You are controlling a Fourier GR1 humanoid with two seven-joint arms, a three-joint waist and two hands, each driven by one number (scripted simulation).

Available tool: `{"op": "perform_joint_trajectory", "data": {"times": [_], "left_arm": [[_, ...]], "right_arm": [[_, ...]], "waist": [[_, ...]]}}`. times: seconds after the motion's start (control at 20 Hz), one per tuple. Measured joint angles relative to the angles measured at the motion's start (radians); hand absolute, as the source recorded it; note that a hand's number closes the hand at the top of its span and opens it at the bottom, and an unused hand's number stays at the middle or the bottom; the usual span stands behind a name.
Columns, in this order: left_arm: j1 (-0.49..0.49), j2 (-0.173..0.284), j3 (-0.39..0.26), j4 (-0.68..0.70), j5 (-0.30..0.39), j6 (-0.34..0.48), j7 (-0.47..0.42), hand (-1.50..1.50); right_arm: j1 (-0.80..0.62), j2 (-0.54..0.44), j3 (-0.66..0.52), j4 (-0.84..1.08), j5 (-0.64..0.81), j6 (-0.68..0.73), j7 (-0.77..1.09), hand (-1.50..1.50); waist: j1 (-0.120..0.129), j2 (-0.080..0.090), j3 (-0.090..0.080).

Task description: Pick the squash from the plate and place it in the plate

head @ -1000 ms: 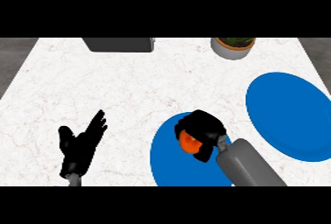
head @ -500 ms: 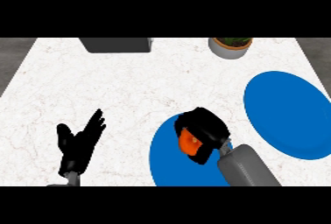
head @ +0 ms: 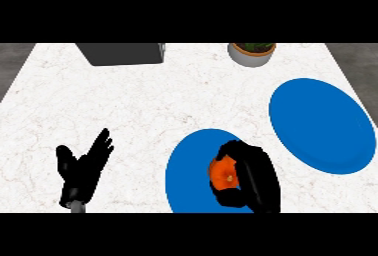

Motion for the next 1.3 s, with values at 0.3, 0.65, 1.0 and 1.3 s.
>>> {"op": "perform_joint_trajectory", "data": {"times": [0.3, 0.65, 1.0, 1.3], "left_arm": [[-0.018, -0.006, -0.008, 0.004, -0.006, -0.003, -0.001, 0.00], [-0.025, -0.015, -0.022, 0.000, -0.013, -0.011, 0.003, 0.00], [-0.028, -0.013, -0.018, -0.022, -0.012, -0.017, 0.021, 0.00], [-0.025, -0.024, -0.030, -0.007, -0.027, -0.016, 0.006, 0.00]], "right_arm": [[0.193, 0.006, 0.086, -0.245, 0.063, -0.193, 0.190, 1.50], [0.291, -0.018, 0.019, -0.372, -0.051, -0.344, 0.213, 1.50], [0.214, -0.142, -0.248, -0.271, -0.328, -0.446, 0.073, 1.50], [0.029, -0.250, -0.484, -0.018, -0.550, -0.486, -0.071, 1.50]], "waist": [[0.020, 0.010, 0.000], [0.045, 0.017, 0.001], [0.056, 0.020, 0.002], [0.064, 0.023, 0.002]]}}
